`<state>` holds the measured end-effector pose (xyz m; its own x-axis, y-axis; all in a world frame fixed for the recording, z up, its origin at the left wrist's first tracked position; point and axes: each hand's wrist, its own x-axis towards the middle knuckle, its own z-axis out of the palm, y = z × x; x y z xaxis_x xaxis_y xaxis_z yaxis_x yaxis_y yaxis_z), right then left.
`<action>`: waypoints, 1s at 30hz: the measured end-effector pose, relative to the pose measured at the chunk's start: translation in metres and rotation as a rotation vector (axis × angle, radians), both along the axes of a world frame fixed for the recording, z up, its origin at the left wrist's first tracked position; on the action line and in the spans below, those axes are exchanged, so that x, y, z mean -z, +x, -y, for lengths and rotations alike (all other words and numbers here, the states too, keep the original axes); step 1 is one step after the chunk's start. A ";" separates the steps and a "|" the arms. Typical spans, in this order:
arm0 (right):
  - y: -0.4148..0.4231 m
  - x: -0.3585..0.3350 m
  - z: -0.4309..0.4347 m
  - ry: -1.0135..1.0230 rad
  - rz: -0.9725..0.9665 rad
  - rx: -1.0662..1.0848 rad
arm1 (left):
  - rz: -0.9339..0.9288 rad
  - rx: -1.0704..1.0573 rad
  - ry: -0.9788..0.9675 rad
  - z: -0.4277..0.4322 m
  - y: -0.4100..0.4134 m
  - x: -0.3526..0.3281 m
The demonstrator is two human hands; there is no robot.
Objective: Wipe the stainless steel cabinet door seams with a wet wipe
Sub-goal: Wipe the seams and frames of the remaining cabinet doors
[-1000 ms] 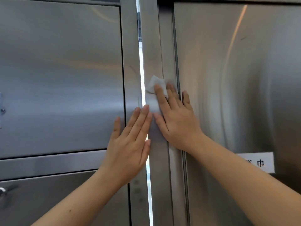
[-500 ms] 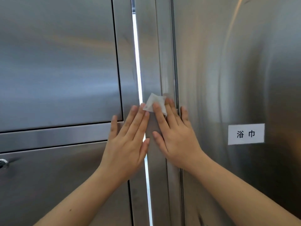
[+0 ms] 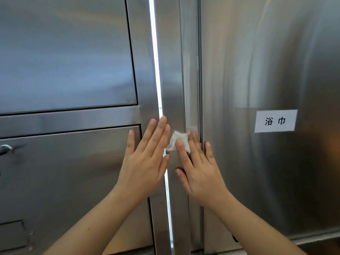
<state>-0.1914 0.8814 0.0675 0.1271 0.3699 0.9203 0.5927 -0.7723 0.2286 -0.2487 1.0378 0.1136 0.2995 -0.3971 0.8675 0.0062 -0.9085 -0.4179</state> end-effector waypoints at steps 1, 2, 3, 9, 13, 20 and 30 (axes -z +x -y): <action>0.000 0.009 0.001 -0.009 -0.006 0.009 | -0.008 -0.007 -0.003 0.000 -0.001 0.005; 0.001 0.017 0.002 -0.022 -0.015 0.017 | -0.020 -0.011 -0.009 0.000 -0.002 0.009; 0.001 0.026 0.004 -0.039 -0.033 0.020 | -0.036 -0.012 -0.015 0.000 -0.003 0.013; -0.008 0.074 0.014 -0.146 -0.128 0.029 | -0.134 -0.029 -0.029 0.001 -0.012 0.037; -0.009 0.064 0.011 -0.107 -0.116 0.050 | -0.179 -0.033 -0.020 -0.001 -0.015 0.053; -0.010 0.066 0.004 -0.027 -0.158 0.029 | -0.189 -0.012 -0.033 0.002 -0.018 0.056; -0.022 0.096 0.013 -0.085 -0.217 0.002 | -0.225 0.043 -0.095 0.011 -0.025 0.082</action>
